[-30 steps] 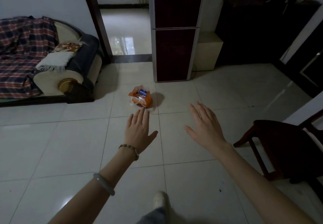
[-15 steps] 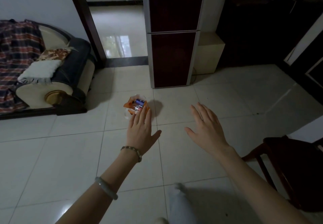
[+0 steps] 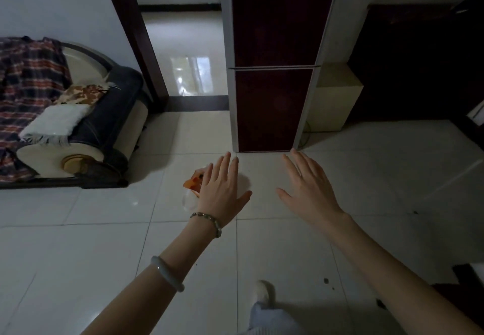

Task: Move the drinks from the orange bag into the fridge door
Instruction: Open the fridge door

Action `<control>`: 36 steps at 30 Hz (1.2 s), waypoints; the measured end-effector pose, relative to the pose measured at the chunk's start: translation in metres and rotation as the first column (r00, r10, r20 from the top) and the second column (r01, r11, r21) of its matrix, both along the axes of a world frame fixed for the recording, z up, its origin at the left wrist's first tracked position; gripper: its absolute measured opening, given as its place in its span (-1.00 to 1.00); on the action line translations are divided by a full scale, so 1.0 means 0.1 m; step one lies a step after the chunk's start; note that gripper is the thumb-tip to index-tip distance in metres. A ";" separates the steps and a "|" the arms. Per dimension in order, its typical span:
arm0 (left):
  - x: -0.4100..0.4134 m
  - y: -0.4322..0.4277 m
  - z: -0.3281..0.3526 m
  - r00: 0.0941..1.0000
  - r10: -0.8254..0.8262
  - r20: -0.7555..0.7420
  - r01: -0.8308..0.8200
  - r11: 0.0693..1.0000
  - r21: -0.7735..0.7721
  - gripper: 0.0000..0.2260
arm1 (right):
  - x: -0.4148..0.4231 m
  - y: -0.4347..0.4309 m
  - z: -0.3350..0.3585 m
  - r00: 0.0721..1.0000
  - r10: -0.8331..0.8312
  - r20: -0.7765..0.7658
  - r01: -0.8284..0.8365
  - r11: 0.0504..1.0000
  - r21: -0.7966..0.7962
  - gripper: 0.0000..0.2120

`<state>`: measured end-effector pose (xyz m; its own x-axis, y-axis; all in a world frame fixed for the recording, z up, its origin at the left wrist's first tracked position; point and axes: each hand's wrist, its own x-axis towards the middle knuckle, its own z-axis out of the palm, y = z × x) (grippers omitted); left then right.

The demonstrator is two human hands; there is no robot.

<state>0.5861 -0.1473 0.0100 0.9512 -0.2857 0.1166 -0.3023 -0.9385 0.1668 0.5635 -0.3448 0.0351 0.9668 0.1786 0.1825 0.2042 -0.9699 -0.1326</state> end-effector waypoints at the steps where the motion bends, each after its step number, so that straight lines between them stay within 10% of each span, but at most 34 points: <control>1: 0.16 -0.07 0.00 1.000 0.011 0.003 -0.011 1.000 0.005 -0.26 | 0.17 -0.04 0.02 1.000 0.011 0.000 -0.011 1.000 0.002 -0.28; 36: 5.02 -0.17 -0.15 0.992 0.125 0.006 -0.125 0.991 0.054 -0.26 | 5.04 -0.19 -0.12 0.999 0.039 0.015 -0.039 0.999 0.024 -0.26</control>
<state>1.0878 -0.1638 -0.0054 0.9796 -0.1701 0.1070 -0.1821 -0.9766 0.1142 1.0677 -0.3636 0.0234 0.9564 0.2115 0.2014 0.2440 -0.9577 -0.1528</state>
